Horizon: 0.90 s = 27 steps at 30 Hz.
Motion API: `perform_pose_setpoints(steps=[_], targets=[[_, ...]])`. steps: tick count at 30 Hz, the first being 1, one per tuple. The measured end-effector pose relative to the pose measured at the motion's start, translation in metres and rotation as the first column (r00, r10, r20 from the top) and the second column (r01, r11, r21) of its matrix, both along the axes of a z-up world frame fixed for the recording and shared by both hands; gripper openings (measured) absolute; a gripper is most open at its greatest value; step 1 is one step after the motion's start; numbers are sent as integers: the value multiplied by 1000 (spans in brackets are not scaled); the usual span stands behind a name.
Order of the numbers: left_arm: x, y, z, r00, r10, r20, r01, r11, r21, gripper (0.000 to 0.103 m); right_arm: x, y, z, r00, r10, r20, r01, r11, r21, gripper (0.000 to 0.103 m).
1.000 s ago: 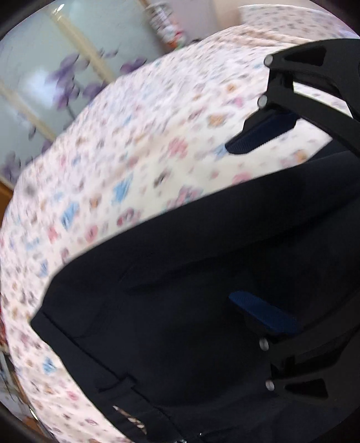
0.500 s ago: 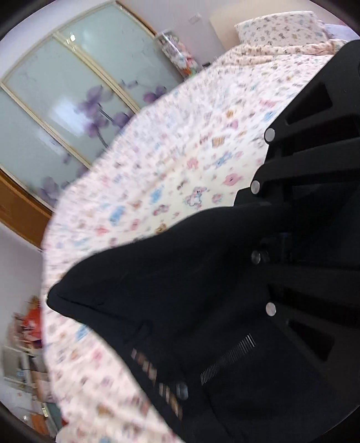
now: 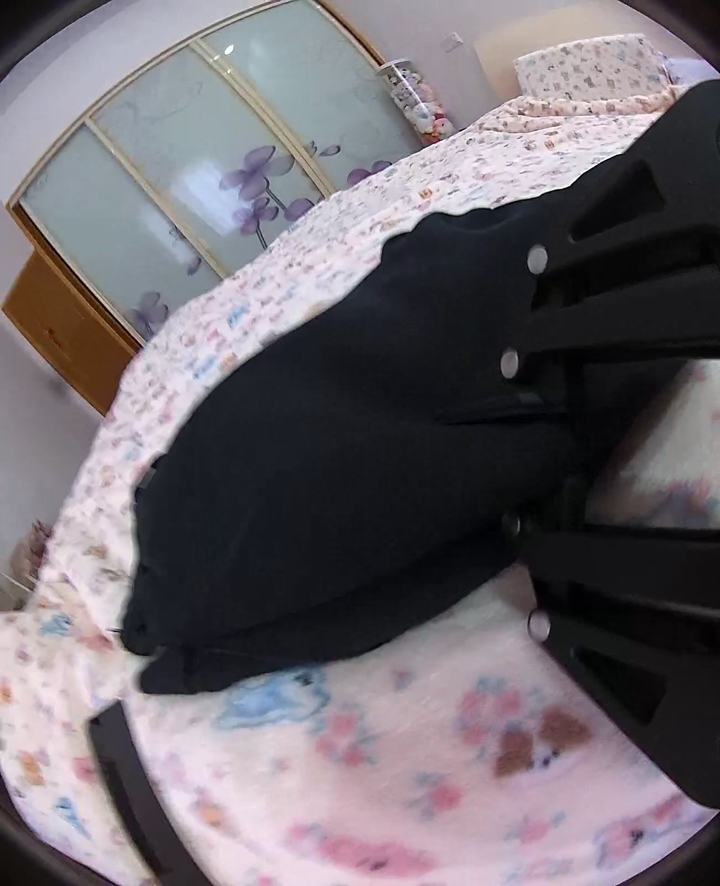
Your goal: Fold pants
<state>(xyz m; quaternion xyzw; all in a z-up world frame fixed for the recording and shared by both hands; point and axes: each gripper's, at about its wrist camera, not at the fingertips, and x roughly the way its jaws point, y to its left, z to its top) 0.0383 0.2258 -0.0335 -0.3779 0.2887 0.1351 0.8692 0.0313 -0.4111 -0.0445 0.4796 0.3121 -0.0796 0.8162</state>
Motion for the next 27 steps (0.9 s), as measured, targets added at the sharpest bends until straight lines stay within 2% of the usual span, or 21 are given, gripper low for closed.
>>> perform_pose_setpoints(steps=[1, 3, 4, 5, 7, 8, 11, 13, 16, 18, 21, 24, 26, 27], targets=[[-3, -4, 4, 1000, 5, 15, -6, 999, 31, 40, -1, -1, 0, 1000, 7, -10, -7, 1000, 6, 11], [-9, -6, 14, 998, 38, 56, -42, 996, 74, 77, -6, -6, 1, 1000, 21, -22, -19, 998, 57, 21], [-17, -3, 20, 994, 73, 86, -81, 993, 89, 92, -7, -8, 0, 1000, 22, -17, -20, 996, 85, 30], [-24, -2, 25, 988, 111, 108, -122, 987, 102, 97, -10, -11, 1, 1000, 14, -3, -13, 995, 103, 33], [-36, -5, 34, 970, 165, 176, -188, 974, 127, 99, -20, -18, 7, 1000, -21, 8, 20, 996, 88, 34], [-38, -6, 38, 968, 160, 194, -190, 971, 146, 100, -27, -23, 12, 999, -49, 17, 48, 997, 58, 34], [-22, -23, 49, 977, 86, 195, -129, 966, 222, 101, -44, -39, 31, 987, -147, 60, 150, 988, -42, 34], [-17, -36, 52, 983, 13, 184, -63, 961, 268, 101, -58, -59, 39, 966, -250, 65, 256, 960, -110, 34], [-8, -57, 54, 983, -89, 161, 31, 943, 332, 101, -63, -83, 40, 950, -304, 75, 311, 942, -124, 34], [-3, -68, 52, 982, -128, 137, 73, 934, 350, 101, -55, -93, 39, 957, -282, 71, 289, 945, -151, 34], [2, -76, 47, 981, -160, 113, 112, 931, 347, 101, -45, -93, 35, 962, -271, -15, 259, 933, -251, 34], [7, -80, 42, 978, -185, 94, 143, 930, 339, 101, -34, -90, 26, 964, -255, -80, 224, 934, -278, 34], [8, -83, 41, 978, -190, 87, 151, 930, 336, 101, -19, -83, 23, 967, -202, -157, 135, 923, -360, 34], [9, -81, 39, 978, -191, 85, 152, 930, 334, 101, -9, -74, 20, 960, -175, -219, 68, 902, -426, 34]])
